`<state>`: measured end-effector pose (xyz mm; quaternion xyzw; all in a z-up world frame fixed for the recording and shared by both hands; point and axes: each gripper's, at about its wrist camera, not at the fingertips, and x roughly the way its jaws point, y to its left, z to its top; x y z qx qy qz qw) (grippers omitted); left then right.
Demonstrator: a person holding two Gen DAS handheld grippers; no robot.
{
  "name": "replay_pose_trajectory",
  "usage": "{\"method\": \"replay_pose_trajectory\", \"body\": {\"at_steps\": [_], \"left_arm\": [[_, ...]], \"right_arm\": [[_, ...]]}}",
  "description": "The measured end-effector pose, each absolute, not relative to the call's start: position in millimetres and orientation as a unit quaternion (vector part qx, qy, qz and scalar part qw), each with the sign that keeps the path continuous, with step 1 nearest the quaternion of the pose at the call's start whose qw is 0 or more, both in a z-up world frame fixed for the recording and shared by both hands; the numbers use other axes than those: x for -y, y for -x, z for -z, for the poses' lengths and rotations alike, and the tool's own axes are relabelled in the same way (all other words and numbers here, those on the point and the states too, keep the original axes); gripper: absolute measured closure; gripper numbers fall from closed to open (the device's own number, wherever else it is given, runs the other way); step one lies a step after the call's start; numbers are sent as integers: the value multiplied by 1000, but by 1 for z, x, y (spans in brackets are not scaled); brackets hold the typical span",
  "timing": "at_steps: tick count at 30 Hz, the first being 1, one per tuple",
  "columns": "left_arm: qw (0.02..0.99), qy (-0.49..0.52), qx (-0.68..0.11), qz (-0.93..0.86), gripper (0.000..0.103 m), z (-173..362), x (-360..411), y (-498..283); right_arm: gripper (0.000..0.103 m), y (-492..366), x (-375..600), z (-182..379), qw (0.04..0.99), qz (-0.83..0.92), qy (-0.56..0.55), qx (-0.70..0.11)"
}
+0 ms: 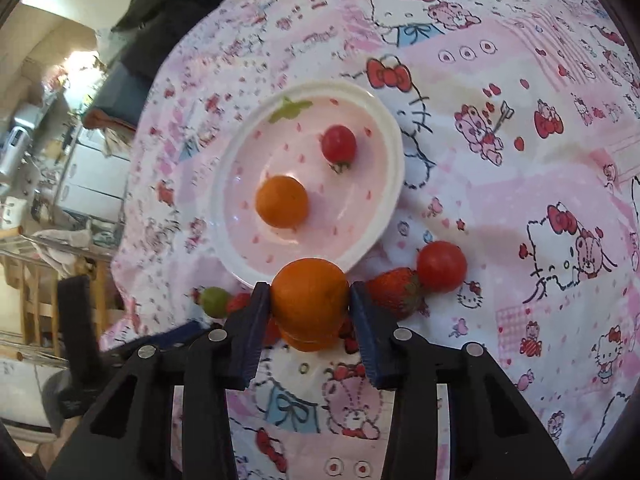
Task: Organize fruits
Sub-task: 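Grasp a dark grape with the left tool while the right tool grasps a large orange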
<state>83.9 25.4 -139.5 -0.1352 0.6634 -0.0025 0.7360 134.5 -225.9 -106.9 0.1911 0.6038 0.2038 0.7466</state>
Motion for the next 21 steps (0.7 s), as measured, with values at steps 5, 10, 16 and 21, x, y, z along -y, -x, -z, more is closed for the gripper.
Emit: {"method": "replay_pose_trajectory", "body": {"at_steps": [5,10,16,21], "left_arm": [[727,163,-667,22,87,140,-22,-85],[739,160,-654,30,100,124,-21,-86],[738,168,-653,28,100,120,-28,-85],[728,186,-659,10,86,127,-34,-82]], "right_arm": [[61,-135,225,100,751,-210,-198,-594],[61,-133,232,95,754,-211,-204,-588],[61,-128,237,92,756,-210,-210,-583],[61,-124,239,88,757,-210,-214,-580]]}}
